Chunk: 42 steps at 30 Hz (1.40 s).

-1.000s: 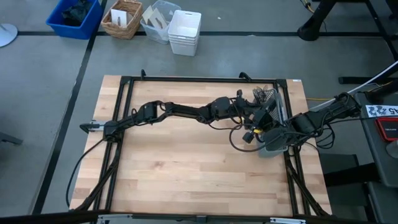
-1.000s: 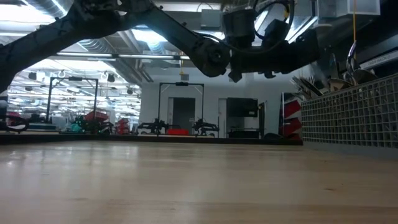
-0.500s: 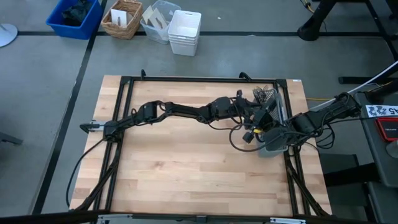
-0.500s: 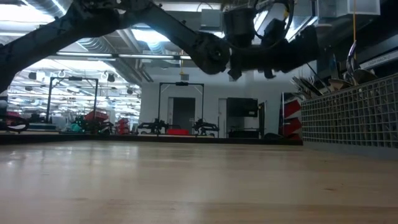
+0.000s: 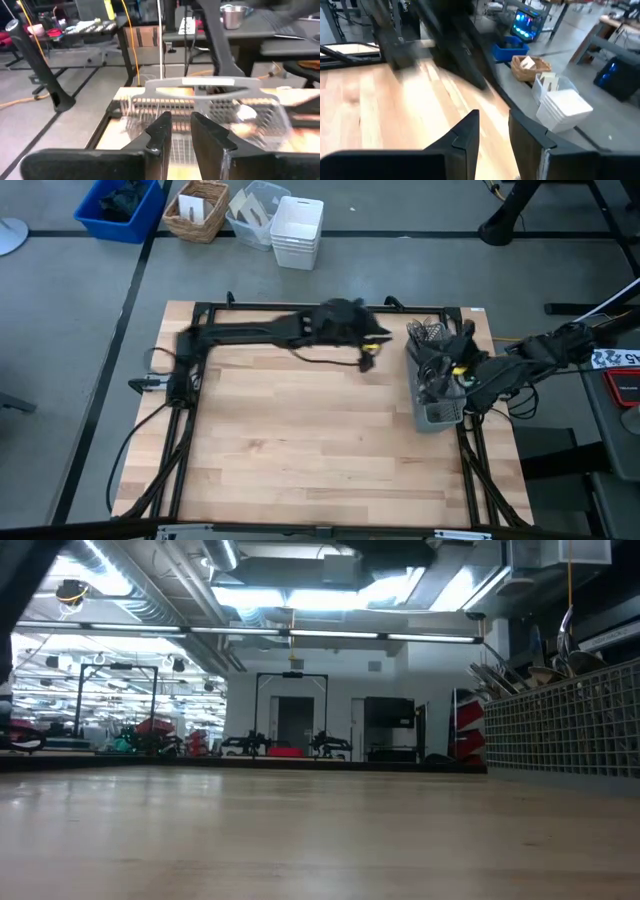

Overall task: Sort silverware
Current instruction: Return to Home Position

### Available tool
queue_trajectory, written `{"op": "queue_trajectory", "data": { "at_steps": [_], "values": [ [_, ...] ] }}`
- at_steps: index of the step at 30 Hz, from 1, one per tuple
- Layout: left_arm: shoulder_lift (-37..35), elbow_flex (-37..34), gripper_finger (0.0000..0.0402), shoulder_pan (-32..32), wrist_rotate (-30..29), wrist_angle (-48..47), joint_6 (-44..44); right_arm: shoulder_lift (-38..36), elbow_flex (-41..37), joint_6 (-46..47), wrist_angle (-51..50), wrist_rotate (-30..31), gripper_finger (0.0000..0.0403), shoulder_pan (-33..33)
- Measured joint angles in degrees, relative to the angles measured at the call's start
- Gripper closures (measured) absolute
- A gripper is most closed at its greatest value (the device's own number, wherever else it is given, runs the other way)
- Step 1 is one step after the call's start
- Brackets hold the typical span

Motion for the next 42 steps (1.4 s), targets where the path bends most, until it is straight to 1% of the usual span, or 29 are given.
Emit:
{"op": "queue_trajectory", "data": {
  "at_steps": [3,6,8,11,14,17,20,24,26,29,33,35,39,42],
  "values": [
    [-9.1,-8.0,0.0334,-0.1,0.0,-2.5,0.0,-5.2,-4.7,2.3,0.0,-0.8,0.0297,0.1],
    [-19.3,-20.0,0.0335,-0.7,0.0,-2.4,-1.2,-10.8,-11.7,2.3,4.0,-4.9,0.0297,1.0],
    [-27.3,-29.1,0.0337,-1.3,0.0,-0.5,-2.5,-14.1,-16.9,1.2,9.7,-7.9,0.0297,2.4],
    [-40.1,-43.6,0.0338,-3.0,-1.4,5.6,-5.5,-18.5,-24.5,-1.3,18.8,-9.5,0.0297,4.7],
    [-53.0,-57.3,0.0339,-5.8,-4.2,11.4,-8.1,-23.1,-30.9,-5.5,27.4,-12.2,0.0297,7.3],
    [-65.9,-68.7,0.0339,-9.6,-7.5,15.9,-10.0,-27.3,-36.7,-9.7,37.0,-12.8,0.0297,9.8],
    [-77.3,-78.1,0.0339,-13.3,-11.2,18.7,-12.5,-31.1,-41.7,-14.4,44.9,-12.8,0.0297,11.7],
    [-88.4,-87.4,0.0339,-17.3,-14.8,18.6,-13.2,-35.0,-46.9,-18.5,52.8,-14.8,0.0297,12.5],
    [-92.4,-91.1,0.0339,-18.8,-16.0,19.1,-12.0,-36.0,-49.2,-18.6,54.1,-16.4,0.0297,12.4],
    [-97.6,-96.3,0.0339,-20.3,-17.5,20.8,-10.2,-36.9,-52.5,-18.6,58.6,-16.9,0.0297,12.3],
    [-102.6,-101.4,0.0339,-21.1,-18.0,21.8,-8.9,-36.5,-57.7,-18.3,67.5,-16.7,0.0297,12.2],
    [-104.4,-103.3,0.0339,-21.1,-18.4,21.7,-8.8,-36.1,-59.8,-17.1,70.6,-17.6,0.0297,12.2],
    [-107.1,-106.3,0.0339,-21.1,-19.2,23.4,-6.6,-35.8,-62.7,-16.0,74.1,-19.1,0.0297,12.2],
    [-108.4,-107.7,0.0339,-21.1,-19.5,25.4,-3.1,-35.2,-63.1,-15.2,75.2,-19.2,0.0297,12.2]
  ]
}}
